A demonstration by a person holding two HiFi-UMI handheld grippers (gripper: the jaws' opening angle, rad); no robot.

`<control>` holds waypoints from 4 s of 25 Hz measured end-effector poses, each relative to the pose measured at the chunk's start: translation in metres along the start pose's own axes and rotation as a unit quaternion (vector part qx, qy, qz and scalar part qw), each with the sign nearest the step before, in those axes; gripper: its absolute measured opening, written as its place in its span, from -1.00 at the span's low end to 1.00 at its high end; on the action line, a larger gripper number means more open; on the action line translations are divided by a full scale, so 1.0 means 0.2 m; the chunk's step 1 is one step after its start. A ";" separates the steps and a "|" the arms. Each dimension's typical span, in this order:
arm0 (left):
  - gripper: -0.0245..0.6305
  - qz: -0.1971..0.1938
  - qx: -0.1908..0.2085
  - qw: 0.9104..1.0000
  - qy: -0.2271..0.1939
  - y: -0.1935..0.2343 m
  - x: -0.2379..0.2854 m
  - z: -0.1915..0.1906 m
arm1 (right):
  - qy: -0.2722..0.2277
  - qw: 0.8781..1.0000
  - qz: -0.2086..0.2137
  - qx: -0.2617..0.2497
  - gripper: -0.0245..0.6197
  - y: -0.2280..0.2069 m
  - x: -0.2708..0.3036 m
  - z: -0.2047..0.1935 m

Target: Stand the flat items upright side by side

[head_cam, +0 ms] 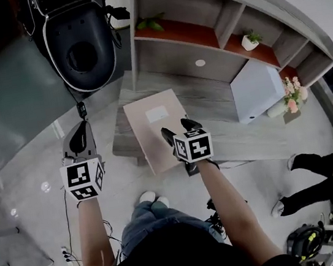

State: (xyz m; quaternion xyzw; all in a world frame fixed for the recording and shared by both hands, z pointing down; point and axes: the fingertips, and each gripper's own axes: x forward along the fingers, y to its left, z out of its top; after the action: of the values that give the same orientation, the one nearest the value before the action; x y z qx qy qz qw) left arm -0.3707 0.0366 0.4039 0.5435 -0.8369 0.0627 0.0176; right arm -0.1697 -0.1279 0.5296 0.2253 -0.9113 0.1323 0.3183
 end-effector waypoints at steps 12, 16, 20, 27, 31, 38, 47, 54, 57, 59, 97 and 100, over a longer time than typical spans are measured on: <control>-0.89 0.002 0.003 1.000 0.027 0.00 -0.07 -0.13 | 0.137 0.985 0.055 -0.092 0.07 0.40 0.37 -0.27; -0.89 0.003 0.000 0.999 0.033 0.00 -0.07 -0.15 | 0.184 0.974 0.054 -0.124 0.08 0.48 0.44 -0.38; -0.89 0.004 0.001 0.999 0.036 0.01 -0.07 -0.17 | 0.199 0.959 0.013 -0.202 0.08 0.45 0.48 -0.45; -0.89 0.006 -0.004 0.999 0.039 0.02 -0.06 -0.19 | 0.206 0.950 0.013 -0.234 0.08 0.36 0.44 -0.50; -0.89 -0.003 -0.009 0.999 0.038 -0.03 -0.02 -0.19 | 0.218 0.950 0.011 -0.223 0.02 0.23 0.37 -0.55; -0.89 -0.045 -0.006 0.998 0.036 -0.21 0.05 -0.18 | 0.223 0.960 -0.040 -0.166 -0.08 -0.07 0.18 -0.68; -0.89 -0.101 0.012 0.994 0.044 -0.46 0.09 -0.17 | 0.230 0.946 -0.095 -0.209 -0.03 -0.30 0.01 -0.82; -0.89 -0.117 0.020 0.991 0.061 -0.57 0.08 -0.23 | 0.225 0.905 -0.140 -0.334 0.08 -0.33 -0.03 -0.94; -0.89 -0.123 0.022 0.990 0.070 -0.62 0.07 -0.28 | 0.221 0.885 -0.168 -0.374 0.09 -0.35 -0.03 -0.99; -0.89 -0.127 0.024 0.989 0.076 -0.65 0.05 -0.32 | 0.213 0.874 -0.189 -0.395 0.10 -0.36 -0.03 -1.01; -0.89 -0.215 0.033 0.976 0.026 -0.85 -0.10 -0.14 | 0.261 0.861 -0.191 -0.392 0.12 -0.42 -0.34 -0.77; -0.89 -0.214 0.032 0.976 0.020 -0.85 -0.06 -0.09 | 0.269 0.873 -0.159 -0.376 0.12 -0.45 -0.37 -0.70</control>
State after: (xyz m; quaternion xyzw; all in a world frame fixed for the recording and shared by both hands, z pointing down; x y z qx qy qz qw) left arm -0.2106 -0.0183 0.4350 0.7087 -0.6984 0.0952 0.0301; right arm -0.0012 -0.1275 0.5982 0.1862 -0.7237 -0.2169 0.6281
